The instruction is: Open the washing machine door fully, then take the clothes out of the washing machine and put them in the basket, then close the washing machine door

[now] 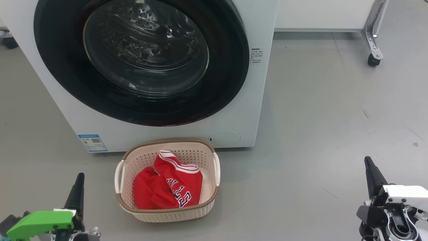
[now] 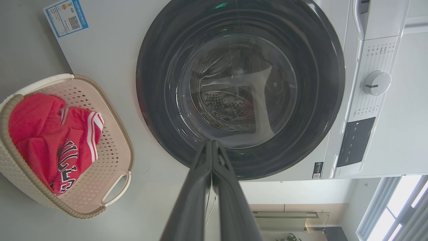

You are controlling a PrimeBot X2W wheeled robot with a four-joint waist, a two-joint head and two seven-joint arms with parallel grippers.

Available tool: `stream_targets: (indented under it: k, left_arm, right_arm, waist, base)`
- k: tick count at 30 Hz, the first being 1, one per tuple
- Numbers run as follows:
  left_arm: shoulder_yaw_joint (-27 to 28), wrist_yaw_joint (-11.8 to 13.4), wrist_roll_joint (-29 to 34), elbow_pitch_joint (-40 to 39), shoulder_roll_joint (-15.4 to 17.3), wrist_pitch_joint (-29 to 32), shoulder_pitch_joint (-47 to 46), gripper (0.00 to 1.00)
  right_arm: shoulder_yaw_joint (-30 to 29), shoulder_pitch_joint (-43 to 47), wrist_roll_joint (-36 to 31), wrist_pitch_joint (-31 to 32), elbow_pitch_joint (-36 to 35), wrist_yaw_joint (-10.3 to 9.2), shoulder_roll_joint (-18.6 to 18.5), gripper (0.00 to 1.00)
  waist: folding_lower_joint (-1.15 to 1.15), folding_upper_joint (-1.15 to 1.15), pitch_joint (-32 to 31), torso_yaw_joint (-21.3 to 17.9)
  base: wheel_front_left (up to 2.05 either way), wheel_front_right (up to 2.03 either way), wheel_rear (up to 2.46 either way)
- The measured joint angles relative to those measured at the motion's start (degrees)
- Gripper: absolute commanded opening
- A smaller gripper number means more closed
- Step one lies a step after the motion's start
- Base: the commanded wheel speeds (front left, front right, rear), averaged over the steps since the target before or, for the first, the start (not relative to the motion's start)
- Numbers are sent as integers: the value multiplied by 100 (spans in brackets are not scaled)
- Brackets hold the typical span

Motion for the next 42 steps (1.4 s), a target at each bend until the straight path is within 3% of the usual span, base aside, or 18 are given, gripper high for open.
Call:
stream_targets:
  k: [42]
  left_arm:
    - [13, 0, 1, -13, -15, 8, 0, 0]
  right_arm:
    - [-3, -1, 0, 0, -3, 0, 1, 0]
  waist:
    - [0, 0, 1, 0]
  base:
    - [0, 0, 0]
